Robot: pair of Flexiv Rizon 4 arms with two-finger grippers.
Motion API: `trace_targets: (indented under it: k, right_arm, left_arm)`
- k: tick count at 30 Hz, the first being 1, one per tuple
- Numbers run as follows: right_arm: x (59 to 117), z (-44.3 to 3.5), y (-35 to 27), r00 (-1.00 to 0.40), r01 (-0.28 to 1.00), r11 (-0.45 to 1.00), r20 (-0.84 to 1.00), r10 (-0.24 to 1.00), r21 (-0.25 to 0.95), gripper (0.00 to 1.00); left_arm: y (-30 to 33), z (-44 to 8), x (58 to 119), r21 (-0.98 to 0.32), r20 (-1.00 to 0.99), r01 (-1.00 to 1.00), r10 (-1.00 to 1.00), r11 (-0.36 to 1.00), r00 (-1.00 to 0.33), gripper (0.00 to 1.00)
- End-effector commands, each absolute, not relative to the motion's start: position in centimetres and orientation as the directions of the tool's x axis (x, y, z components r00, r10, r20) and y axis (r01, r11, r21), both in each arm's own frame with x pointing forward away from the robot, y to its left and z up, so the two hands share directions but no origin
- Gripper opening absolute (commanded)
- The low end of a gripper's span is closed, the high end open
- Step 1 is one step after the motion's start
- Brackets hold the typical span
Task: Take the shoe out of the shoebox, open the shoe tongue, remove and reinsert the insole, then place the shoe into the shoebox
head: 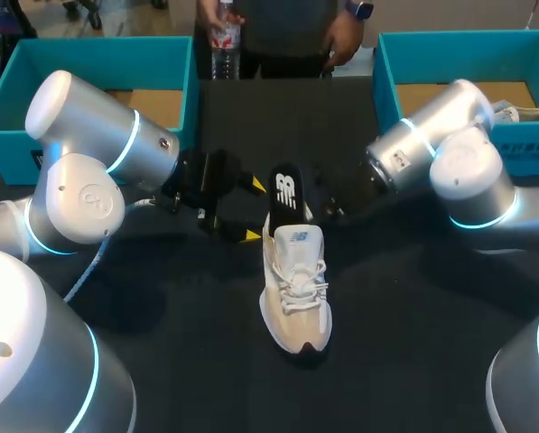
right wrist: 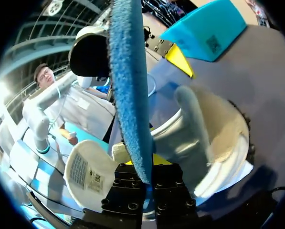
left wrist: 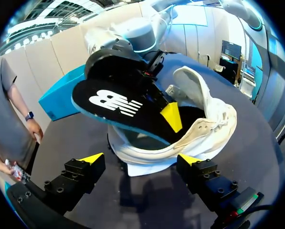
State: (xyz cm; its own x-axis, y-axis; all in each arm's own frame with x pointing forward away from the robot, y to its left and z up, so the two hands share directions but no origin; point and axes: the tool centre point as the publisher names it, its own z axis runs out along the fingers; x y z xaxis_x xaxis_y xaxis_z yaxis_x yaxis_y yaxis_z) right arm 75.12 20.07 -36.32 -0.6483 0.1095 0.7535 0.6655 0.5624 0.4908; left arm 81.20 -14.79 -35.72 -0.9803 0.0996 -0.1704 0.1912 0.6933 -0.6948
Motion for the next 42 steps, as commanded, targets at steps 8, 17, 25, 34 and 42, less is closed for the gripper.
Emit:
trace_targets:
  k: [8, 17, 25, 34, 42]
  right_arm:
    - [76.0, -34.6, 19.6, -0.696, 0.636, 0.582, 0.702, 0.151, 0.507, 0.18]
    - [77.8, -33.7, 19.0, -0.732, 0.613, 0.579, 0.661, 0.162, 0.537, 0.18]
    - [77.6, -35.6, 19.6, -0.698, 0.626, 0.584, 0.705, 0.125, 0.517, 0.0]
    - [74.0, -36.4, 19.6, -0.623, 0.669, 0.604, 0.77, 0.138, 0.433, 0.0]
    - [74.7, -35.4, 19.5, -0.65, 0.665, 0.598, 0.741, 0.168, 0.448, 0.16]
  left_arm:
    - [-14.9, -35.8, 81.2, -0.693, -0.171, 0.191, 0.1, 0.695, -0.98, 1.0]
    - [-14.9, -35.8, 81.2, -0.693, -0.171, 0.191, 0.1, 0.695, -0.98, 1.0]
    - [-14.9, -35.8, 81.2, -0.693, -0.171, 0.191, 0.1, 0.695, -0.98, 1.0]
    - [-14.9, -35.8, 81.2, -0.693, -0.171, 0.191, 0.1, 0.695, -0.98, 1.0]
    - [-14.9, -35.8, 81.2, -0.693, -0.171, 0.191, 0.1, 0.695, -0.98, 1.0]
